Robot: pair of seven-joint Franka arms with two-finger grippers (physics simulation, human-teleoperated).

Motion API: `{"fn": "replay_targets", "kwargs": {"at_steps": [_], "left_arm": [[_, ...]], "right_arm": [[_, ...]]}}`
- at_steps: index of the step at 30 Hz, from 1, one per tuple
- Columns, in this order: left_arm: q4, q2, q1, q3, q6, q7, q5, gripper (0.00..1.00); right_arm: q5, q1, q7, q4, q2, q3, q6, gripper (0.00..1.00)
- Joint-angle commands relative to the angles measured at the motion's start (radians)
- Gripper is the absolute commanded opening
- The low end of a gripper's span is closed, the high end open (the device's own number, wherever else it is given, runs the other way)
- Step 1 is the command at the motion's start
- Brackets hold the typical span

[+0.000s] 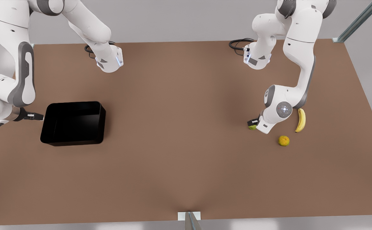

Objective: Place the storage box in the middle with the right arm, and place the apple in the storage box with the left arm

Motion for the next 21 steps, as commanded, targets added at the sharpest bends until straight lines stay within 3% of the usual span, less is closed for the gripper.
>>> {"fn": "replay_targets", "kwargs": {"at_steps": [1,8,21], "left_arm": [[-0.001,0.001,0.000,0.000,0.000,0.000,0.000,1.00],[0.003,0.024,0.000,-0.005,-0.005,0.080,0.003,1.00],[0.062,0.116,-0.002,-0.003,0.000,0.072,0.002,1.00]], "right_arm": [[-0.005,-0.004,0.000,0.000,0.006,0.000,0.006,1.00],[-0.005,-0.015,0.017,-0.109,0.032,0.042,0.122,1.00],[-0.116,-0.090,-0.017,-0.189,0.181,0.042,0.405,1.00]]}}
